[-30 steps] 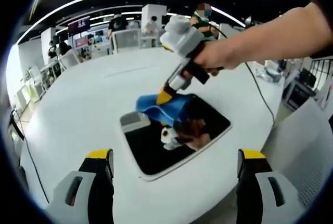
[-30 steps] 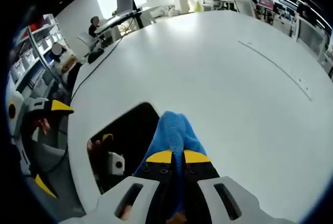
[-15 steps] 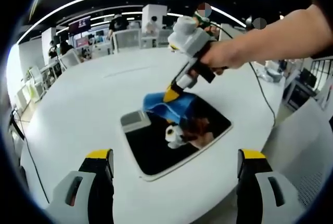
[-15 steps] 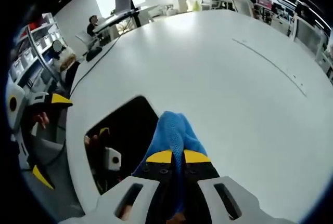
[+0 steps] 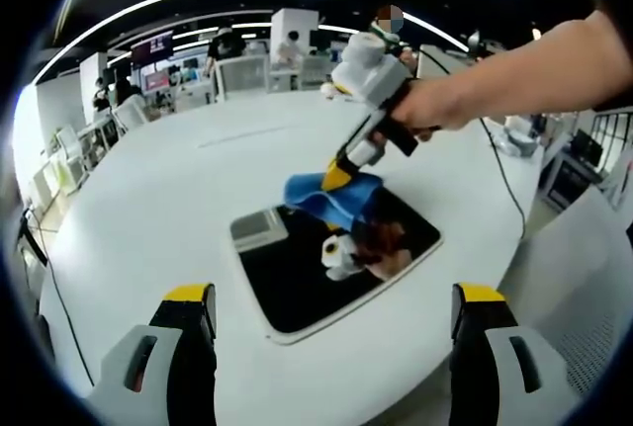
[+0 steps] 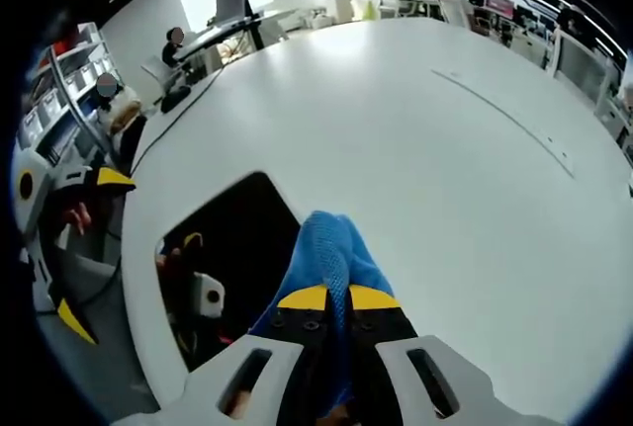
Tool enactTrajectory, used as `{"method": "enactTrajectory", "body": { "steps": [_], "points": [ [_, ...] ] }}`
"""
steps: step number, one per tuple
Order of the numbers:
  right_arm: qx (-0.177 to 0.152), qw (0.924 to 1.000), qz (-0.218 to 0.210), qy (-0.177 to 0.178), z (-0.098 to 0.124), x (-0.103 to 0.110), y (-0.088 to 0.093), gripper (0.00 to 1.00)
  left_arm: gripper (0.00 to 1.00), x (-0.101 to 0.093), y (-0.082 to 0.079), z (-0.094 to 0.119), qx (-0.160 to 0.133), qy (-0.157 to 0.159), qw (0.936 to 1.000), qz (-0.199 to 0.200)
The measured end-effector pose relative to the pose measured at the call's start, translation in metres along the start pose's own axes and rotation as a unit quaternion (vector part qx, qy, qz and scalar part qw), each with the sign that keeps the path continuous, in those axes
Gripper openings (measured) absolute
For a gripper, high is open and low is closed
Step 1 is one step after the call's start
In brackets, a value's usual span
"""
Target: Wipe the mirror surface with the cleaning cloth until all visible marks leave the cleaned area.
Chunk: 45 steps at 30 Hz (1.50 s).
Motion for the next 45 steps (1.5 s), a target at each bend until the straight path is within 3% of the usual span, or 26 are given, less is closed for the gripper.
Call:
{"method": "enactTrajectory", "body": {
  "steps": [26, 35, 45],
  "points": [
    [-0.007, 0.9998, -0.010, 0.018, 0.002, -0.005, 0.008, 0.00, 1.00, 0.001, 0.002, -0.001, 0.003, -0.003, 1.0000, 0.002],
    [-0.023, 0.9985, -0.011, 0.048, 0.006, 0.009, 0.016, 0.00, 1.00, 0.003, 0.002, -0.001, 0.004, -0.006, 1.0000, 0.004],
    [-0.029, 0.9979, -0.027, 0.051, 0.010, 0.018, 0.023, 0.00, 1.00, 0.002, 0.003, -0.001, 0.005, -0.007, 1.0000, 0.000]
  ]
}}
Point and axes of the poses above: the point that each gripper's makers call its tool centre point, and the gripper's own axes: z roughly backward along the fingers, x roughly to its left, y roughly out of its underside, the point moved 3 cm from there along z, roughly backward along the fingers, and after that the axes turned 11 degrees about x, right-handed, at the moved point
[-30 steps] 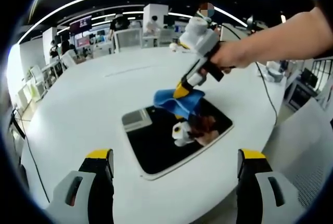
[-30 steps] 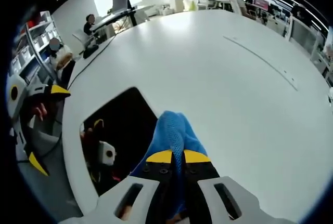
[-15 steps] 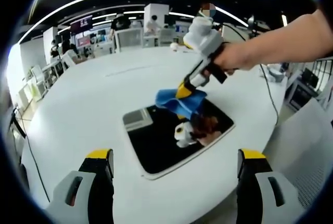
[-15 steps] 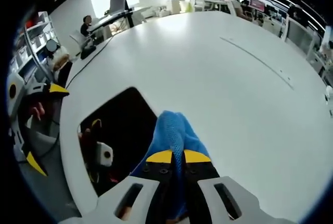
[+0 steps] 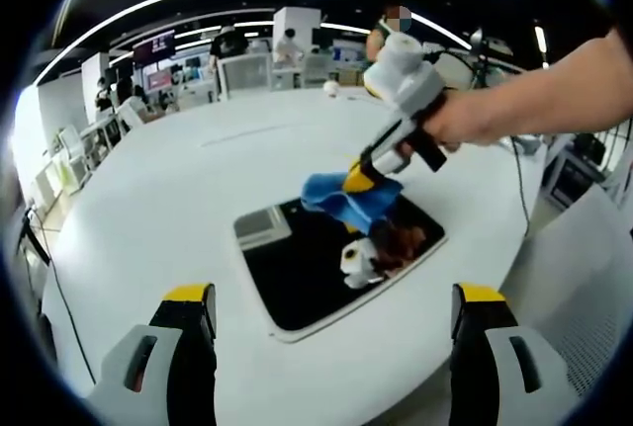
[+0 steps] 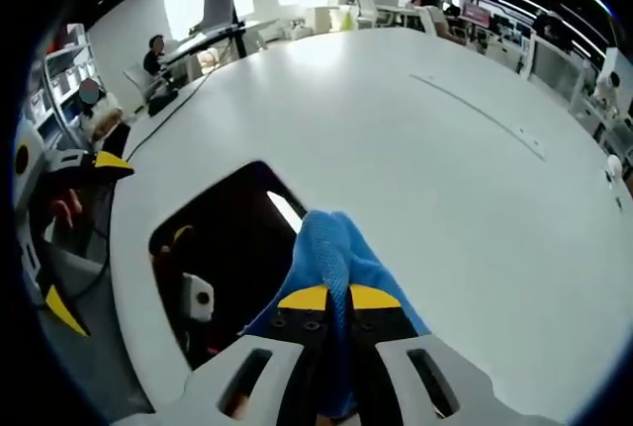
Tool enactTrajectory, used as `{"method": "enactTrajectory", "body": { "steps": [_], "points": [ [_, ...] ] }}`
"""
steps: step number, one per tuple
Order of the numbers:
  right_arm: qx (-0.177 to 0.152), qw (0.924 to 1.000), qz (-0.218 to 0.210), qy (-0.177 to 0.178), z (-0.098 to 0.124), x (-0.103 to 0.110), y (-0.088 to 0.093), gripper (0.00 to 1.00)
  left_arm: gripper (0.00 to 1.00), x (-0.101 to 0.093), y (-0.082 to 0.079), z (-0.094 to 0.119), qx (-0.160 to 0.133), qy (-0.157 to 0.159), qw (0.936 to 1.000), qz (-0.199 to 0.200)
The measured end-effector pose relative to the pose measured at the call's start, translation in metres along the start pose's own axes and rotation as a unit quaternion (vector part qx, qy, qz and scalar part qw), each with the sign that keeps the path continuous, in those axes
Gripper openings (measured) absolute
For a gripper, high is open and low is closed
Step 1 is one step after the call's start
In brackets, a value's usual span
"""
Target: Wipe the mirror surface with the cleaning cloth until all visible marks leave the cleaned area.
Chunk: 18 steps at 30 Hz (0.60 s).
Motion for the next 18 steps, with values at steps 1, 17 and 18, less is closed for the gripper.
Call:
{"method": "enactTrajectory", "body": {
  "steps": [1, 17, 18],
  "points": [
    [0.000, 1.0000, -0.001, 0.000, 0.000, 0.000, 0.000, 0.00, 1.00, 0.000, 0.000, 0.000, 0.000, 0.000, 1.0000, 0.000],
    [-0.009, 0.9998, -0.016, -0.006, 0.007, 0.024, 0.018, 0.00, 1.00, -0.003, 0.001, 0.002, 0.001, 0.001, 1.0000, -0.004],
    [-0.008, 0.9998, -0.015, -0.007, 0.008, 0.025, 0.019, 0.00, 1.00, -0.003, 0.001, 0.002, 0.002, 0.000, 1.0000, -0.004]
  ]
}}
Point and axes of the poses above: the point that each gripper's makers call its tool centre point, and the gripper's own axes: z roughly backward along the fingers, x roughly to its left, y roughly out of its underside, the point moved 3 cm from there along z, roughly backward along the fingers, and after that the axes turned 11 degrees about x, right-handed, at the moved point
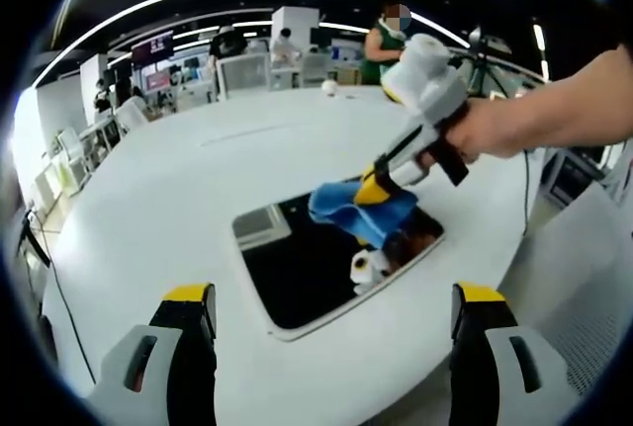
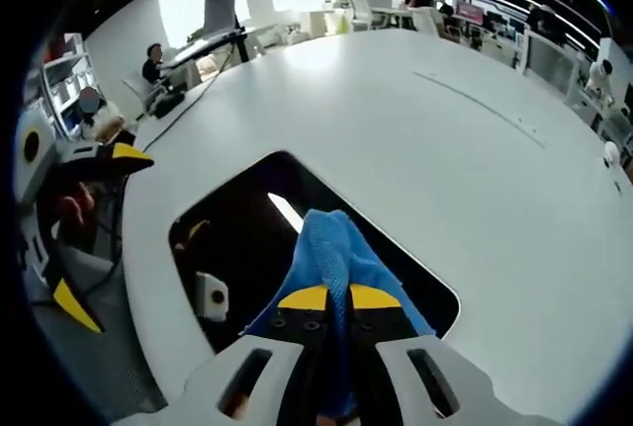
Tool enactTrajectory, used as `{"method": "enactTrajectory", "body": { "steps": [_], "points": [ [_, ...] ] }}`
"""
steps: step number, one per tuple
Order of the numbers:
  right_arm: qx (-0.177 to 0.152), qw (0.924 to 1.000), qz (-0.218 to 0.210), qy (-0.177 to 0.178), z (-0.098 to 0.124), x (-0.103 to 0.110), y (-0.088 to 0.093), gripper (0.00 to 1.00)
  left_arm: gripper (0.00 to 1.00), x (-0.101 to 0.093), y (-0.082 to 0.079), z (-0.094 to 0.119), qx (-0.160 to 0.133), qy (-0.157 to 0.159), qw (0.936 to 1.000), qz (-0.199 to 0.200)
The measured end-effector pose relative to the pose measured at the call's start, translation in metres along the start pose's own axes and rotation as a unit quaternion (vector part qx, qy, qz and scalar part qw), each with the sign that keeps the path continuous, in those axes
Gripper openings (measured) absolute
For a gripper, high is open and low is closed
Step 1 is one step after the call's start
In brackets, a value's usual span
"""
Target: Wipe the mirror surface with the cleaning cloth until all visible marks leave the cleaned area.
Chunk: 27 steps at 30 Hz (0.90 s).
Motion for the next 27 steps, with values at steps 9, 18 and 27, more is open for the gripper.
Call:
{"method": "enactTrajectory", "body": {
  "steps": [9, 18, 27],
  "points": [
    [-0.003, 1.0000, 0.000, -0.004, 0.003, 0.011, 0.009, 0.00, 1.00, 0.000, 0.001, 0.001, 0.001, -0.002, 1.0000, 0.000],
    [-0.007, 0.9999, -0.001, -0.012, 0.007, 0.025, 0.020, 0.00, 1.00, 0.001, 0.002, 0.002, 0.002, -0.002, 1.0000, 0.001],
    [-0.008, 0.9998, -0.004, -0.019, 0.011, 0.036, 0.030, 0.00, 1.00, 0.000, 0.002, 0.002, 0.003, -0.003, 1.0000, -0.002]
  ]
}}
Point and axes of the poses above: the point that each gripper's makers call its tool centre point, and the gripper's own axes: z roughly backward along the fingers, x roughly to its left, y roughly out of its underside, the point moved 3 cm from there along z, roughly backward along the fingers, and after that the axes turned 11 degrees about x, right-handed, at the moved point
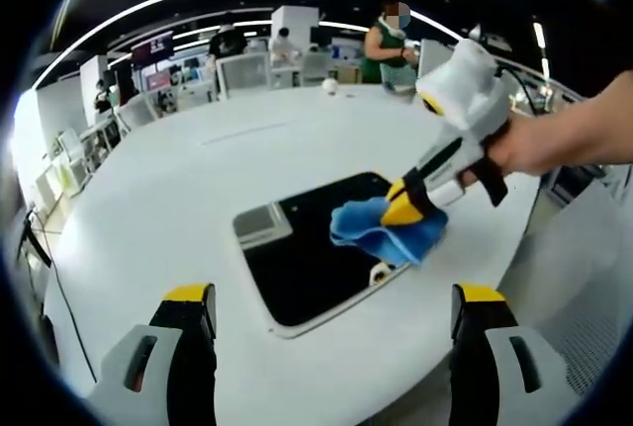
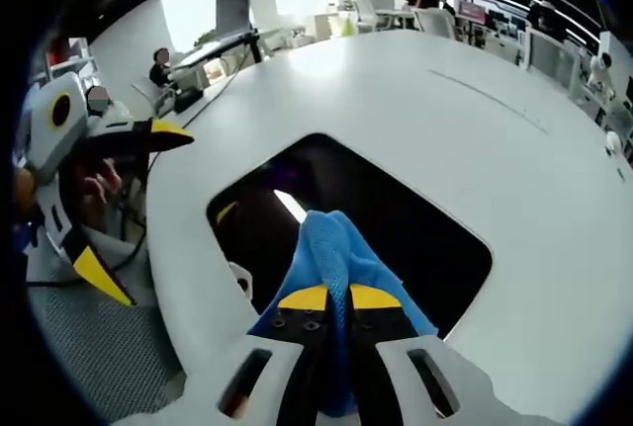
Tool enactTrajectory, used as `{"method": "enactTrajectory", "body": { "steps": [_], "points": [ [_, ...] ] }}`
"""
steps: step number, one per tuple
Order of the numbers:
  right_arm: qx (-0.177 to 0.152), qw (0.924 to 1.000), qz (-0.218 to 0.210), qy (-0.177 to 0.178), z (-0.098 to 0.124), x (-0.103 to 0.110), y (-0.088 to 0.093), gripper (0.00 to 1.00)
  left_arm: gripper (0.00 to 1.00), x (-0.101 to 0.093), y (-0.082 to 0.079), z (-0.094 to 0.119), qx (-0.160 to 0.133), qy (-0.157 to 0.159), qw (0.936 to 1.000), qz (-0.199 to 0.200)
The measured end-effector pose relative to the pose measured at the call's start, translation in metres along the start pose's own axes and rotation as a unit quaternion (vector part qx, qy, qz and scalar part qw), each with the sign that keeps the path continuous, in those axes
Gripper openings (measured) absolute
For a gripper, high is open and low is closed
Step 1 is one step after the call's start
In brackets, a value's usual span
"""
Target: Wipe the mirror surface with the cleaning cloth until all visible marks leave the cleaned area.
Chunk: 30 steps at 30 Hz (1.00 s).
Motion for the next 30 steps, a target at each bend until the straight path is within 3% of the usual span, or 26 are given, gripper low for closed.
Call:
{"method": "enactTrajectory", "body": {
  "steps": [30],
  "points": [
    [-0.003, 0.9998, -0.002, -0.021, 0.009, 0.028, 0.023, 0.01, 1.00, 0.000, 0.000, -0.001, 0.001, 0.000, 1.0000, 0.002]
  ]
}}
Point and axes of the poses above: the point that each gripper's makers call its tool centre point, and the gripper's own axes: z roughly backward along the fingers, x roughly to its left, y roughly out of its underside, the point moved 3 cm from there along z, roughly backward along the fingers, and after that the axes turned 11 degrees about x, right-handed, at the moved point
